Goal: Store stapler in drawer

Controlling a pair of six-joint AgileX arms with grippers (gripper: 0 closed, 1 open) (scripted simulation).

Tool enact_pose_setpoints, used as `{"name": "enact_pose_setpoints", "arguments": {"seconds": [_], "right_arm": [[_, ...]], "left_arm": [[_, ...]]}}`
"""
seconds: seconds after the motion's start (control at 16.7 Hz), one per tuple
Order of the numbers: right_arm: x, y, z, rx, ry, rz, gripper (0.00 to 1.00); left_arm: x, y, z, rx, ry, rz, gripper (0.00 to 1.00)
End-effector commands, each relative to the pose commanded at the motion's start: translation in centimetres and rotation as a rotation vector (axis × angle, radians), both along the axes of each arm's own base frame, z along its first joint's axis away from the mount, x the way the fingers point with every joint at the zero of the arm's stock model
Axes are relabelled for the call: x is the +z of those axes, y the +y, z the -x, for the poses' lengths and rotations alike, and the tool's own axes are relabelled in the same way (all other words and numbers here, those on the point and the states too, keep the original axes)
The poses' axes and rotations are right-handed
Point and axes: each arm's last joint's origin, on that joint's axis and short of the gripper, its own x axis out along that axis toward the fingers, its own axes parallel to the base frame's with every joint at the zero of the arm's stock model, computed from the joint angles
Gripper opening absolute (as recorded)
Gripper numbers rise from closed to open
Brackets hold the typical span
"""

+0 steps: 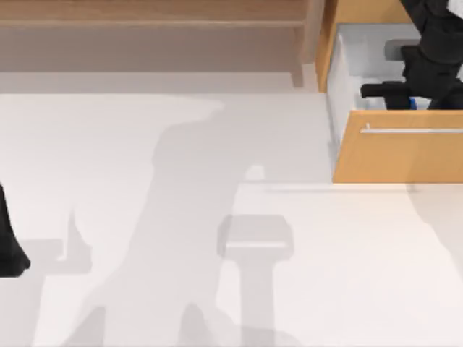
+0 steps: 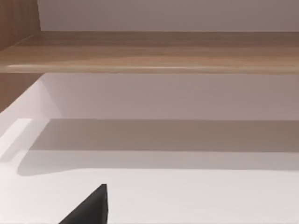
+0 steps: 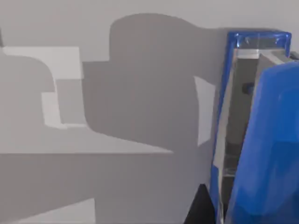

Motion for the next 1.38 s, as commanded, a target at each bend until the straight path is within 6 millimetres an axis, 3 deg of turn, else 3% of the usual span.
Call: {"name": "enact_pose_setpoints", "arguments": {"seconds": [0.3, 0.36, 0.96, 1.14, 1.38], "right_arm": [[0.0, 0.0, 0.0, 0.000, 0.000, 0.000, 0.98], [0.0, 0.0, 0.0, 0.000, 0.000, 0.000, 1.00], [0.2, 0.0, 0.0, 0.005, -0.008, -0.001, 1.00], [2.2, -0.4, 0.4, 0.043, -0.091, -0.010, 1.00], [6.4, -0.4, 1.5, 0.180, -0.322, -0.020, 1.00]], "left_arm": [[0.0, 0.0, 0.0, 0.000, 0.000, 0.000, 1.00], [0.0, 0.0, 0.0, 0.000, 0.000, 0.000, 1.00], [0.0, 0.0, 0.0, 0.000, 0.000, 0.000, 1.00], [0.0, 0.0, 0.0, 0.000, 0.000, 0.000, 1.00], [0.0, 0.0, 0.0, 0.000, 0.000, 0.000, 1.00]]}}
